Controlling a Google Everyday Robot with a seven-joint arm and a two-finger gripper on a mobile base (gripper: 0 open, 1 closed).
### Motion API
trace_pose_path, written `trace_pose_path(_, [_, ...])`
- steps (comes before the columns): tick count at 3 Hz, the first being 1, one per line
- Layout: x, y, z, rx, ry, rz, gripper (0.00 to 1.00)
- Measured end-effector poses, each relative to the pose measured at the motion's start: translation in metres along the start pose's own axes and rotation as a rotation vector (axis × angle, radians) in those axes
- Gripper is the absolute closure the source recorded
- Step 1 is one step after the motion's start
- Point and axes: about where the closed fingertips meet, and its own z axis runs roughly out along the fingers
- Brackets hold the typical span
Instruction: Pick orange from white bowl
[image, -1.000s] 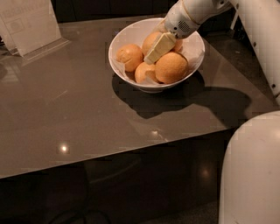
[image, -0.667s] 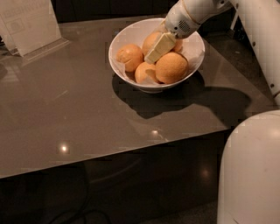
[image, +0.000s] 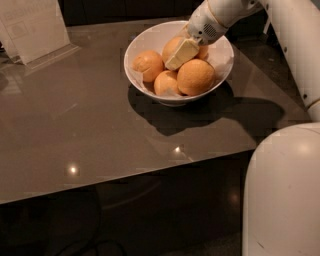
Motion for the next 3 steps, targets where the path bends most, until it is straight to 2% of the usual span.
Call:
trace_pose_path(2, [-0.0008,0.0,0.0006,-0.014,0.005,0.007,0.97])
trace_pose_path(3, [0.0004,-0.0004,0.0018,-0.022,0.007,0.014,1.0])
